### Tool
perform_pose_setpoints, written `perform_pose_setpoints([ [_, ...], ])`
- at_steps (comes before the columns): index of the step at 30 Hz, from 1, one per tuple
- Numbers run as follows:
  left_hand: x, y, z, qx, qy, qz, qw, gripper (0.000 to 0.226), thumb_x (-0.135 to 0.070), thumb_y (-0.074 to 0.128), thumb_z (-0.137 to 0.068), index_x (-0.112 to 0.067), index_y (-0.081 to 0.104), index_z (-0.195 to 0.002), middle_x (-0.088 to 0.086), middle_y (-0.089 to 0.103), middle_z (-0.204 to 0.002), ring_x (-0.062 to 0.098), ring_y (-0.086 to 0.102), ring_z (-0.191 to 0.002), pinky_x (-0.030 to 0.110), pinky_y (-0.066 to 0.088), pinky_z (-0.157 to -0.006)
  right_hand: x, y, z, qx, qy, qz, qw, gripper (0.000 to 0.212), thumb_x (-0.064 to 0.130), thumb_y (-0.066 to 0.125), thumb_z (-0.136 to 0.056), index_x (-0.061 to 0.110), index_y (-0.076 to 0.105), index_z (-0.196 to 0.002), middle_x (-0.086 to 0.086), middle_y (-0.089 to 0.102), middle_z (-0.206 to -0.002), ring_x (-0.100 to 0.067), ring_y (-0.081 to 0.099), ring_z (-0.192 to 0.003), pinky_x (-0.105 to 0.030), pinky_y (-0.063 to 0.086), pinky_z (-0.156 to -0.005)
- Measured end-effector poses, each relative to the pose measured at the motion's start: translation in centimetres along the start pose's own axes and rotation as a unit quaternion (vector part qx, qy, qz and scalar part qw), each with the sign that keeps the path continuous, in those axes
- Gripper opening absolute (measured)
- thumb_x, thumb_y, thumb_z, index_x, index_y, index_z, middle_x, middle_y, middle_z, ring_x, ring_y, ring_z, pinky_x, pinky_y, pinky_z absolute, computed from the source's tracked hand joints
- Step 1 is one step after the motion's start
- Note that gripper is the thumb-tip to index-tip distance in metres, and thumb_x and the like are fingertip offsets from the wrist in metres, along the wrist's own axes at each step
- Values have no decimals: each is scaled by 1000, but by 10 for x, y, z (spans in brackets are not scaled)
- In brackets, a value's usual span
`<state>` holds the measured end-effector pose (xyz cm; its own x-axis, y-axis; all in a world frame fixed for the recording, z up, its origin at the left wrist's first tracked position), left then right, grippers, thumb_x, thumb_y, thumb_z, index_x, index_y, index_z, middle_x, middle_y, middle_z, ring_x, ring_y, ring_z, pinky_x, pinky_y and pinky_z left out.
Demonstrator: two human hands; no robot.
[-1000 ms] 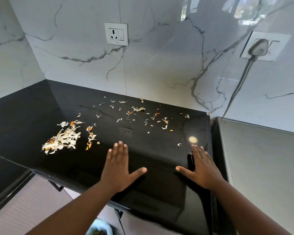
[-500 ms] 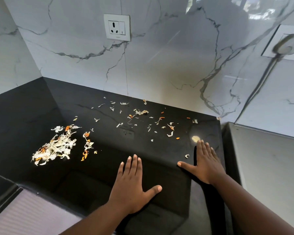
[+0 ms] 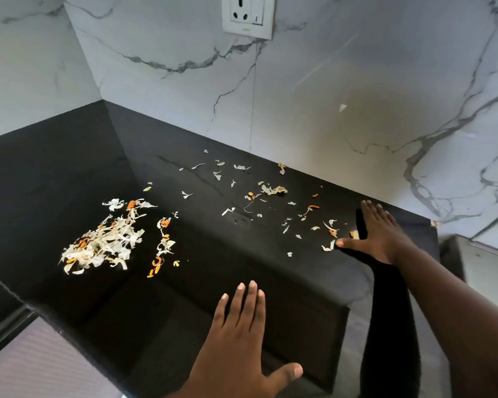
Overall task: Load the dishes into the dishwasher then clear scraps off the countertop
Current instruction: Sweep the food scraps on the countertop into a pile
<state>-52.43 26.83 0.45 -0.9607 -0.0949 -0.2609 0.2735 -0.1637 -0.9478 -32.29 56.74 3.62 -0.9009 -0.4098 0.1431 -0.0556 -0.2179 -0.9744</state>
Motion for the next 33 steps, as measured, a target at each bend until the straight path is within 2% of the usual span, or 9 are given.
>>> perform_pose_setpoints([
  [7, -1, -5, 0, -23, -8, -5, 1000, 109, -89, 27, -76, -2, 47, -138, 14, 42, -148, 30, 43, -135, 44, 25, -101, 48, 1, -27, 46, -173, 40, 983, 147, 105, 15, -42, 11, -3, -154, -6, -7, -162, -17, -9, -148, -27, -7, -116],
  [9, -3, -10, 2, -21, -3, 4, 1000, 112, -89, 23, -76, -6, 22, -151, 10, 11, -161, 25, 13, -148, 40, 13, -113, 70, 7, -24, 58, -237, 45, 969, 142, 104, 19, -47, 14, -1, -154, -4, -6, -162, -14, -10, -147, -26, -7, -116],
  [12, -4, -15, 7, -17, 2, -7, 1000, 113, -90, 16, -74, -16, -22, -150, -1, -35, -154, 12, -37, -138, 41, -13, -118, 96, 16, -4, 71, -319, 40, 944, 133, 101, 27, -53, 17, 1, -154, 0, -6, -161, -10, -12, -146, -23, -10, -115],
  [19, -4, -11, 9, -20, -14, -17, 1000, 111, -88, 14, -77, -12, -22, -149, 4, -34, -154, 12, -36, -138, 38, -14, -119, 146, 41, 52, 58, -424, 56, 902, 111, 85, 34, -74, 17, -2, -154, 2, -11, -160, -8, -17, -145, -18, -18, -111],
  [24, -4, -9, 10, -49, -42, 13, 998, 117, -91, 10, -73, -7, -26, -146, 7, -39, -151, 12, -38, -138, 36, -10, -120, 171, 60, 75, 9, -371, 31, 928, 85, 64, 14, -87, 15, 1, -154, -4, -4, -162, -11, -12, -147, -22, -14, -113],
  [28, -4, -6, 10, -67, -50, 11, 996, 117, -92, 8, -71, -9, -26, -146, 7, -33, -154, 13, -34, -140, 34, -11, -120, 183, 66, 91, -7, -308, -39, 951, 65, 43, 26, -101, 12, 5, -154, -5, 2, -162, -13, -5, -148, -23, -7, -117],
  [30, -4, -6, 12, -74, -45, 3, 996, 114, -91, 9, -73, -10, -29, -143, 6, -31, -155, 14, -33, -141, 34, -13, -119, 180, 63, 99, -95, -237, -186, 949, 61, 38, 35, -100, 11, 20, -152, -4, 18, -160, -15, 10, -148, -21, 2, -116],
  [31, -5, -7, 12, -77, -44, 1, 996, 112, -91, 10, -74, -11, -30, -142, 7, -31, -155, 15, -33, -141, 34, -13, -118, 176, 60, 105, -166, -158, -293, 928, 57, 37, 39, -99, 11, 31, -149, -4, 30, -156, -16, 22, -146, -23, 10, -116],
  [33, -7, -8, 13, -82, -46, 1, 996, 112, -90, 11, -75, -10, -30, -142, 7, -32, -154, 16, -34, -140, 34, -14, -118, 164, 55, 119, -250, 16, -493, 833, 44, 30, 45, -100, 11, 47, -140, -4, 48, -144, -15, 41, -135, -26, 28, -112],
])
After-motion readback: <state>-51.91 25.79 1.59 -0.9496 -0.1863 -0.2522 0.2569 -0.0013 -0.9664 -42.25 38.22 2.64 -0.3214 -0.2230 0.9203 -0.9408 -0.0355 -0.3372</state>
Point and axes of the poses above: each hand's wrist, its own z-axis away from the middle knuckle, its own y-axis out of the palm, x = y × z, the point moved 1 cm from there along -z, towards the middle knuckle
